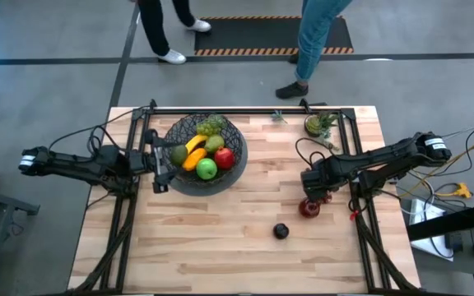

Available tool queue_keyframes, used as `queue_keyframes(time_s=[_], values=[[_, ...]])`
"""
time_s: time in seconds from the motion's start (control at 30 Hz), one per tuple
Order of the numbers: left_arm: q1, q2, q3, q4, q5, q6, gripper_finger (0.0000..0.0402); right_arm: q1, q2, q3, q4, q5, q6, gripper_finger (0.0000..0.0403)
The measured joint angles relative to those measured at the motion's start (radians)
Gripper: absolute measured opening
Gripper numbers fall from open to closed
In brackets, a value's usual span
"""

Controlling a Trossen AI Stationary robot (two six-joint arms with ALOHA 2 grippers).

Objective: Build produce basket
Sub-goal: Put the red grapes into the basket

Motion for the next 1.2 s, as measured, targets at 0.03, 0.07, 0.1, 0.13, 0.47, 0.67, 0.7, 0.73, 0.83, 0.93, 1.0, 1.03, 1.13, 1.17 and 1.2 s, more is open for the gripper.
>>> queue_keyframes(time_s=[0.03,0.07,0.1,0.13,0.47,0.67,0.7,0.73,0.83,0.93,1.0,1.03,1.13,1.17,1.2], values=[[0.000,0.000,0.003,0.001,0.000,0.000,0.0322,0.000,0.000,-0.001,0.001,-0.002,-0.001,0.0213],[0.000,0.000,0.006,0.002,0.000,0.000,0.0322,0.000,0.000,-0.001,0.004,-0.004,-0.009,0.0214],[0.000,0.000,0.008,0.004,0.000,0.000,0.0322,0.000,0.000,-0.001,0.007,-0.005,-0.018,0.0216],[0.000,0.000,0.009,0.005,0.000,0.000,0.0322,0.000,0.000,-0.001,0.011,-0.005,-0.027,0.0217],[0.000,0.000,0.006,0.053,-0.002,0.016,0.0322,0.000,-0.001,0.017,0.122,0.414,-0.059,0.0217],[0.000,0.000,0.010,0.063,-0.034,0.016,0.0322,0.002,-0.014,0.048,0.083,0.292,-0.143,0.0216],[0.000,0.000,0.010,0.064,-0.043,0.016,0.0322,0.006,-0.015,0.047,0.082,0.246,-0.142,0.0215],[0.000,0.000,0.009,0.063,-0.052,0.016,0.0322,0.014,-0.017,0.045,0.081,0.210,-0.138,0.0215],[0.000,0.000,0.008,0.065,-0.083,0.016,0.0322,0.045,-0.021,0.043,0.023,0.158,-0.092,0.0215],[0.000,0.001,0.009,0.072,-0.099,0.016,0.0322,0.084,-0.037,0.034,-0.025,0.152,-0.028,0.0215],[0.000,0.000,0.007,0.080,-0.100,0.017,0.0322,0.109,-0.054,0.024,-0.006,0.151,0.008,0.0215],[0.000,0.000,0.007,0.081,-0.099,0.017,0.0322,0.119,-0.060,0.019,0.002,0.151,0.023,0.0216],[0.000,0.000,0.007,0.085,-0.099,0.017,0.0322,0.132,-0.071,0.002,0.012,0.161,0.063,0.0229],[0.000,0.001,0.007,0.085,-0.099,0.017,0.0322,0.135,-0.072,-0.005,0.017,0.164,0.068,0.0236],[0.000,0.002,0.007,0.086,-0.099,0.017,0.0322,0.135,-0.072,-0.012,0.028,0.167,0.070,0.0244]])
